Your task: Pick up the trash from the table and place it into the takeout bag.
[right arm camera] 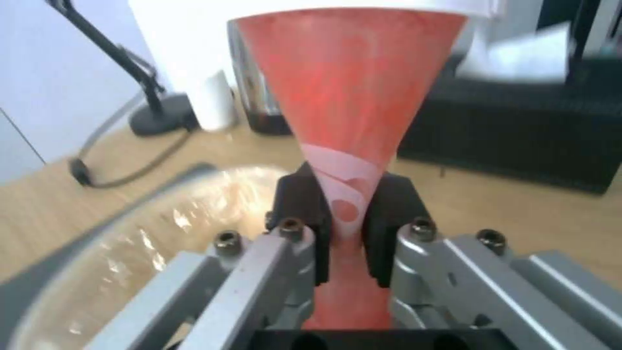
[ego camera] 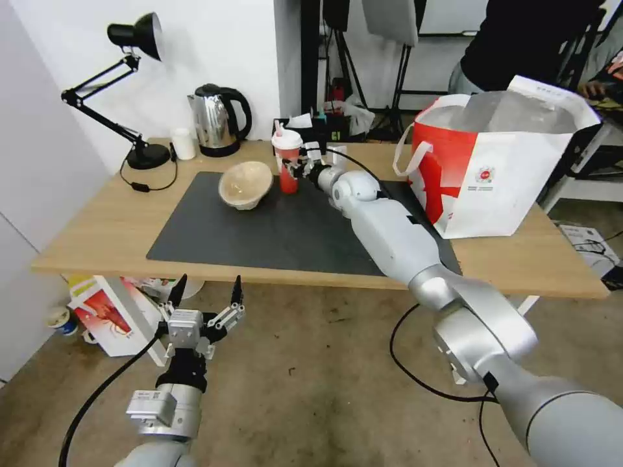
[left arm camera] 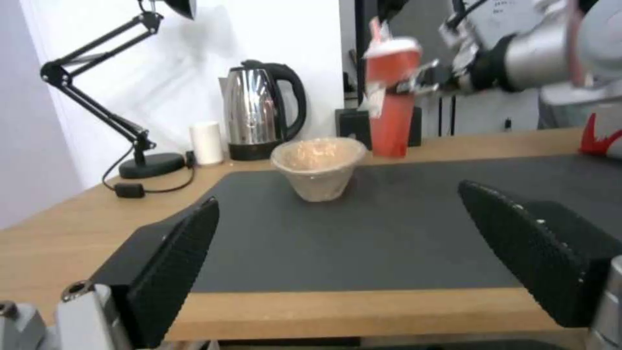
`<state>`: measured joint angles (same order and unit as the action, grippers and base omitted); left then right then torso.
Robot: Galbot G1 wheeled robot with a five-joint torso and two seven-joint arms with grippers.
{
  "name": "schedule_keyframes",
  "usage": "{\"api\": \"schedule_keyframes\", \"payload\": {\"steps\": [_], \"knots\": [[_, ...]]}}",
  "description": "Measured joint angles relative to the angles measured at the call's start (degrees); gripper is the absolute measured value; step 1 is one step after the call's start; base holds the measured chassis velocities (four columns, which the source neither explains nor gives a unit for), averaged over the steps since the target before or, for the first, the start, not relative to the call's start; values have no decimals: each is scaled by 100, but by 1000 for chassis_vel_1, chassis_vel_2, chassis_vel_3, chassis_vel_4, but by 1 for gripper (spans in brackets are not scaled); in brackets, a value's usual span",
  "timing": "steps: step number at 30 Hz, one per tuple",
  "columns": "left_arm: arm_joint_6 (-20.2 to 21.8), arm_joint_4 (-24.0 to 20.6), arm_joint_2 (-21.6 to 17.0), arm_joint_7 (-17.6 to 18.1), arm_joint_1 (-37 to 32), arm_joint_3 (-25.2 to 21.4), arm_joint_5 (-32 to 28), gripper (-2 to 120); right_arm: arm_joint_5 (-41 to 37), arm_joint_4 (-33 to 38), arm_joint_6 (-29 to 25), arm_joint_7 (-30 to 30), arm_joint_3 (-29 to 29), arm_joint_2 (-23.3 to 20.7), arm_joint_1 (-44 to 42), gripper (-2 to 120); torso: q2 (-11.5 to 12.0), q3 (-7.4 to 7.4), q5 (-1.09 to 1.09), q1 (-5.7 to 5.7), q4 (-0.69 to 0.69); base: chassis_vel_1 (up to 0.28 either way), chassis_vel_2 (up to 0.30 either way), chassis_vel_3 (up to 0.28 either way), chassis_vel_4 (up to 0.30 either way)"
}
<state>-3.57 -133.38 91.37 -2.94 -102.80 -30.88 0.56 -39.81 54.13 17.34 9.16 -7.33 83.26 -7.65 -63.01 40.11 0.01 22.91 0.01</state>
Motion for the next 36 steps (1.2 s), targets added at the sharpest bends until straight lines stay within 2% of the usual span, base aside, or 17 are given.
{"api": "schedule_keyframes", "payload": {"steps": [3, 5, 7, 9, 12, 13, 17, 18, 24, 25, 26, 27, 30, 35, 36], "knots": [[12, -20, -2, 5, -1, -28, -24, 94, -396, 761, 96, -210, -208, -512, -12, 5, 0, 0, 0, 0, -1, 0, 0, 0, 0], [12, -21, -3, 7, -2, -32, -29, 94, -469, 881, 117, -253, -244, -608, -10, 5, 0, 0, 0, 0, -2, 0, 0, 0, 0], [13, -23, -3, 9, 5, -36, -41, 94, -734, 1338, 211, -475, -323, -971, 26, 5, 0, 0, 0, 0, -2, 0, 0, 0, 0], [13, -23, -3, 9, 11, -33, -42, 94, -871, 1546, 282, -586, -333, -1119, 36, 5, 0, 0, 0, 0, -2, 0, 0, 0, 0], [16, -27, -2, 9, 34, -15, -42, 94, -1331, 2273, 551, -898, -331, -1570, 43, 5, -1, 0, 1, 1, -1, 0, 0, 0, 0], [16, -27, -2, 9, 34, -15, -42, 94, -1331, 2273, 551, -898, -331, -1570, 43, 5, -1, 0, 1, 1, -1, 0, 0, 0, 0], [22, -37, -3, 9, 58, -8, -45, 94, -1784, 3242, 743, -1301, -272, -2286, 43, 5, -1, -1, 1, 1, 1, 0, 0, 0, 0], [22, -37, -3, 9, 58, -8, -45, 94, -1784, 3242, 743, -1301, -272, -2286, 43, 5, -1, -1, 1, 1, 1, 0, 0, 0, 0], [27, -35, -4, 10, 82, 3, -55, 94, -2163, 4054, 1037, -1698, 89, -3099, -17, 5, -2, -1, 2, 1, -3, 0, 0, 0, 0], [30, -27, -5, 10, 96, 19, -55, 94, -2362, 4424, 1168, -1895, 346, -3474, -90, 5, -2, -1, 0, 1, -2, 0, 0, 0, 0], [33, -27, -5, 10, 98, 27, -55, 94, -2426, 4582, 1247, -1988, 482, -3661, -133, 5, -2, -1, 0, 1, -1, 0, 0, 0, 0], [33, -27, -5, 10, 98, 27, -55, 94, -2426, 4582, 1247, -1988, 482, -3661, -133, 5, -2, -1, 0, 1, -1, 0, 0, 0, 0], [37, -30, -7, 7, 96, 40, -55, 94, -2671, 5015, 1351, -2280, 892, -4280, -308, 5, -2, -1, 2, 0, -3, 0, 0, 0, 0], [37, -30, -8, -1, 81, 94, -51, 94, -2871, 5134, 1353, -2355, 1251, -4907, -481, 5, -2, -1, 1, 1, -1, 0, 0, 0, 0], [37, -30, -8, -1, 81, 94, -51, 94, -2871, 5134, 1353, -2355, 1251, -4907, -481, 5, -2, -1, 1, 1, -1, 0, 0, 0, 0]]}}
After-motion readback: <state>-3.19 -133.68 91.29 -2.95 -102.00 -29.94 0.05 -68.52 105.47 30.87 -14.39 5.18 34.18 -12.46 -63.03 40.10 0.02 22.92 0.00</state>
